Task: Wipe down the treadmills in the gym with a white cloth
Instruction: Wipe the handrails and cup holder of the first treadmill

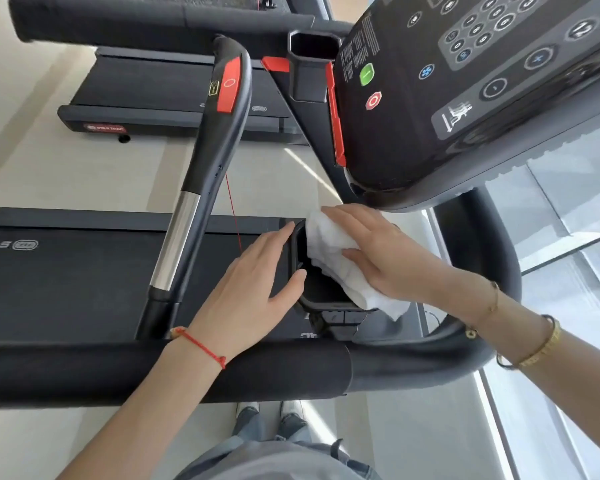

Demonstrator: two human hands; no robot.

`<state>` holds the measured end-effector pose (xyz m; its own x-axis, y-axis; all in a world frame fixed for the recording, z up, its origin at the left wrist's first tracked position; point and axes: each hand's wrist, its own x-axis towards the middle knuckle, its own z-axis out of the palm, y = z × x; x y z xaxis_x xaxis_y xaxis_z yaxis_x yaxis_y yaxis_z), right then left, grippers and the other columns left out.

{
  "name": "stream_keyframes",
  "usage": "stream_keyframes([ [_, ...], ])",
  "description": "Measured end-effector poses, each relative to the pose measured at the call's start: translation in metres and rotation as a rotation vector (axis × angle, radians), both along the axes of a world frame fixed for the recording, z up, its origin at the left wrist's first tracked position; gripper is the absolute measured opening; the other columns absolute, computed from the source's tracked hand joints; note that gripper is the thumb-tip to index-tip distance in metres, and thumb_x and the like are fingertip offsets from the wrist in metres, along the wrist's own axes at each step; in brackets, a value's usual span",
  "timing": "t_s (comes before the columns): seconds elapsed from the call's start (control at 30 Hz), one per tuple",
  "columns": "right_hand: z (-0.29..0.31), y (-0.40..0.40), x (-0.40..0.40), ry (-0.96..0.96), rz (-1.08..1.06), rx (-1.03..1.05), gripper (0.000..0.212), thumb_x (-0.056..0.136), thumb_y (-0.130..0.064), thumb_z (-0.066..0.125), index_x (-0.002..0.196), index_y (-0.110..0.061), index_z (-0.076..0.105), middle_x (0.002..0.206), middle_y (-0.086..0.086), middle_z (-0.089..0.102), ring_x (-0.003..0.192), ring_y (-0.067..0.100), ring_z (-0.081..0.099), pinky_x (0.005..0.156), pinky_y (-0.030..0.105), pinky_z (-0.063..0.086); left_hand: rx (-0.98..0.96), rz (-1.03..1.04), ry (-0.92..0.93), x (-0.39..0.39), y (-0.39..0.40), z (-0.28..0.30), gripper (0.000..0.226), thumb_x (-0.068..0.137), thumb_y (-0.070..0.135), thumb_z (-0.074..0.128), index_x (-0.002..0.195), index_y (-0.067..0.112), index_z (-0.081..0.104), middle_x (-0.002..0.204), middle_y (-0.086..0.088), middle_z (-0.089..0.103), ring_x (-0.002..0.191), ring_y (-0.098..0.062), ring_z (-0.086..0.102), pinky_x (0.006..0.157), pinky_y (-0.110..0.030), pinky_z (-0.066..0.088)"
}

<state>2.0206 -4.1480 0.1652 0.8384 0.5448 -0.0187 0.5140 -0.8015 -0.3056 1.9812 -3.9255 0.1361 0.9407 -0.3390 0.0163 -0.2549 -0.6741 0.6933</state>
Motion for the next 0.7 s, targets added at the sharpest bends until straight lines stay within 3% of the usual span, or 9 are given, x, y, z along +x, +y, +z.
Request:
stream_keyframes([
  [0.07,0.003,0.007,0.016,-0.021,0.098,-0.088,0.057,0.096,-0.014,0.051,0.148,-0.005,0.03,0.144,0.012,0.043,0.133,0.028,0.039,0.111,0.033,0.03,-0.003,0.008,0.004,0.0,0.0,0.001,0.063,0.096,0.049,0.042,0.153,0.032,0.019,0.147,0.018,0.034,0.132,0.0,0.036,0.112,-0.039,0.037],
  [0.17,0.0,0.022,0.029,-0.053,0.148,-0.154,0.052,0.095,-0.016,0.049,0.145,-0.01,0.034,0.134,0.007,0.051,0.119,0.026,0.049,0.097,0.036,0.04,-0.012,0.034,-0.002,0.0,-0.001,0.002,0.063,0.093,0.051,0.041,0.15,0.03,0.025,0.144,0.018,0.038,0.128,0.002,0.038,0.11,-0.037,0.038],
  [0.27,0.001,0.017,0.025,-0.067,0.132,-0.127,0.049,0.096,-0.015,0.048,0.143,-0.01,0.038,0.125,0.008,0.054,0.11,0.027,0.051,0.093,0.035,0.04,-0.008,0.039,0.003,0.0,-0.001,0.002,0.063,0.093,0.051,0.042,0.15,0.031,0.026,0.145,0.019,0.038,0.131,0.002,0.038,0.111,-0.037,0.038],
  [0.33,0.001,0.003,0.015,-0.054,0.065,-0.049,0.048,0.097,-0.013,0.049,0.143,-0.009,0.037,0.129,0.009,0.052,0.113,0.027,0.048,0.096,0.024,0.032,-0.004,0.034,0.008,0.0,0.0,0.002,0.063,0.094,0.05,0.044,0.151,0.031,0.024,0.145,0.018,0.038,0.132,0.001,0.039,0.112,-0.039,0.037],
  [0.4,0.0,-0.007,0.003,-0.033,0.0,0.017,0.051,0.097,-0.012,0.049,0.145,-0.008,0.033,0.136,0.009,0.046,0.121,0.024,0.04,0.098,0.007,0.016,0.001,0.032,0.007,0.0,0.001,0.001,0.063,0.094,0.049,0.044,0.152,0.031,0.024,0.146,0.018,0.038,0.133,0.0,0.039,0.112,-0.04,0.037],
  [0.47,-0.002,-0.009,-0.003,-0.035,-0.024,-0.004,0.056,0.097,-0.013,0.048,0.148,-0.007,0.026,0.142,0.01,0.039,0.125,0.021,0.032,0.095,-0.001,0.001,0.006,0.03,0.002,0.0,0.0,0.001,0.064,0.094,0.05,0.043,0.152,0.031,0.023,0.146,0.018,0.037,0.133,0.001,0.038,0.112,-0.04,0.038],
  [0.6,-0.006,0.005,0.01,-0.069,-0.01,-0.111,0.056,0.095,-0.016,0.048,0.148,-0.012,0.027,0.139,0.006,0.042,0.123,0.026,0.039,0.096,0.02,0.022,0.006,0.035,-0.005,0.0,-0.001,0.002,0.064,0.094,0.05,0.043,0.152,0.031,0.023,0.149,0.018,0.034,0.134,0.001,0.035,0.111,-0.041,0.038],
  [0.7,-0.007,0.005,0.006,-0.051,-0.093,-0.023,0.051,0.096,-0.013,0.049,0.145,-0.015,0.034,0.134,0.004,0.046,0.12,0.025,0.042,0.083,0.016,0.021,0.008,0.03,-0.01,-0.001,-0.001,0.001,0.064,0.096,0.049,0.043,0.152,0.031,0.021,0.15,0.018,0.033,0.136,0.0,0.033,0.114,-0.04,0.035],
])
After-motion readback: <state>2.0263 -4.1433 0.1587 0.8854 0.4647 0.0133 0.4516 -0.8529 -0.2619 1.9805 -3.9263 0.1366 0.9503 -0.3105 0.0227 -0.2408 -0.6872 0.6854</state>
